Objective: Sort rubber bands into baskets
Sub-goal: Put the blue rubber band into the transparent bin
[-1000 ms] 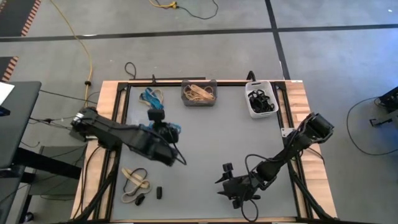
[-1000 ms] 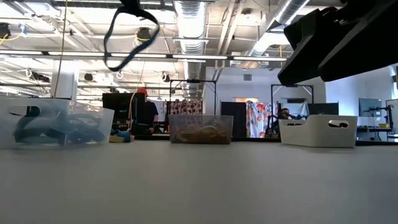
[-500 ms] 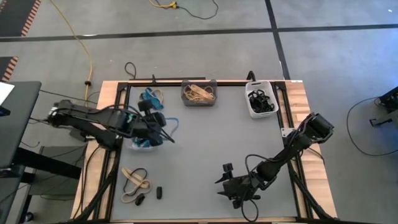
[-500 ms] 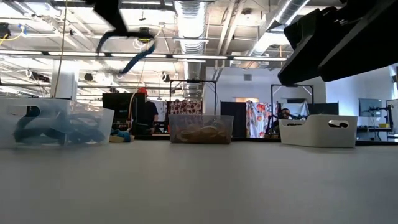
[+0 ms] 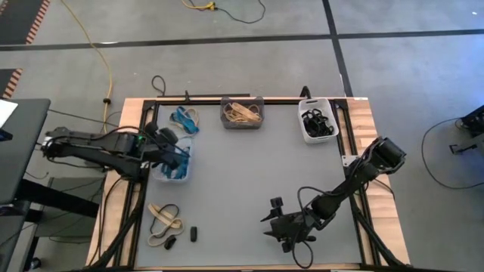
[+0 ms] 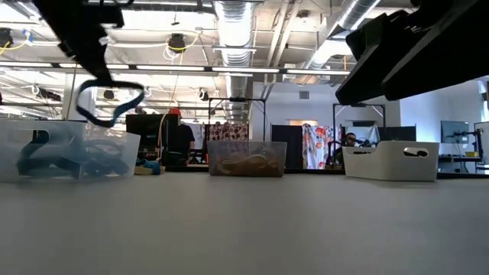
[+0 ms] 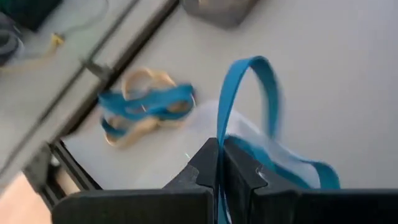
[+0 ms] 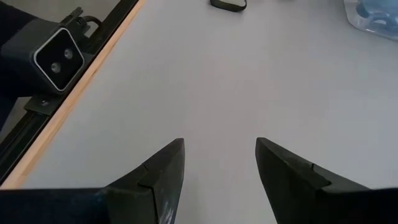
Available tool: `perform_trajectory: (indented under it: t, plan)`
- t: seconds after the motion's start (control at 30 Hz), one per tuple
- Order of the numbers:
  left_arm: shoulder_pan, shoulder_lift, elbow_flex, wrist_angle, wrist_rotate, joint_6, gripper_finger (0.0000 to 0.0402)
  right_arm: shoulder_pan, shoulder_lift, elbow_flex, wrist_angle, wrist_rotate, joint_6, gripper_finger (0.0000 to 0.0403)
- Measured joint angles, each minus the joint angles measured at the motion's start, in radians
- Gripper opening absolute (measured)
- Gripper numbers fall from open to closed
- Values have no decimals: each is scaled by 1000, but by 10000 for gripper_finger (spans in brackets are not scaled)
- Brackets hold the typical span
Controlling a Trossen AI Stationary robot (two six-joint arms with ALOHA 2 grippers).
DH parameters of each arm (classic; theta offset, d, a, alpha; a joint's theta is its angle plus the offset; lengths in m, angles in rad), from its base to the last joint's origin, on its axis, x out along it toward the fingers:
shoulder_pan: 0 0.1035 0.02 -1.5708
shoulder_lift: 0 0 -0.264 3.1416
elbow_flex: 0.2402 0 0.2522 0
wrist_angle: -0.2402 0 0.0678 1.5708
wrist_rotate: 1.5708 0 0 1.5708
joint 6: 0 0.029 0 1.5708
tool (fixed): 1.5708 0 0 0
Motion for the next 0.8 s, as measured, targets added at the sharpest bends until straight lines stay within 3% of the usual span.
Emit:
perform_trajectory:
  t: [0.4,0.67,0.8]
  plan:
    - [82,83,-94,-74,187,-86,0,0,0,0,11,0,1,224]
    - [108,169,-94,-63,200,-86,4,0,0,0,11,0,0,224]
    - [123,205,-94,-63,207,-98,36,0,0,0,11,0,0,224]
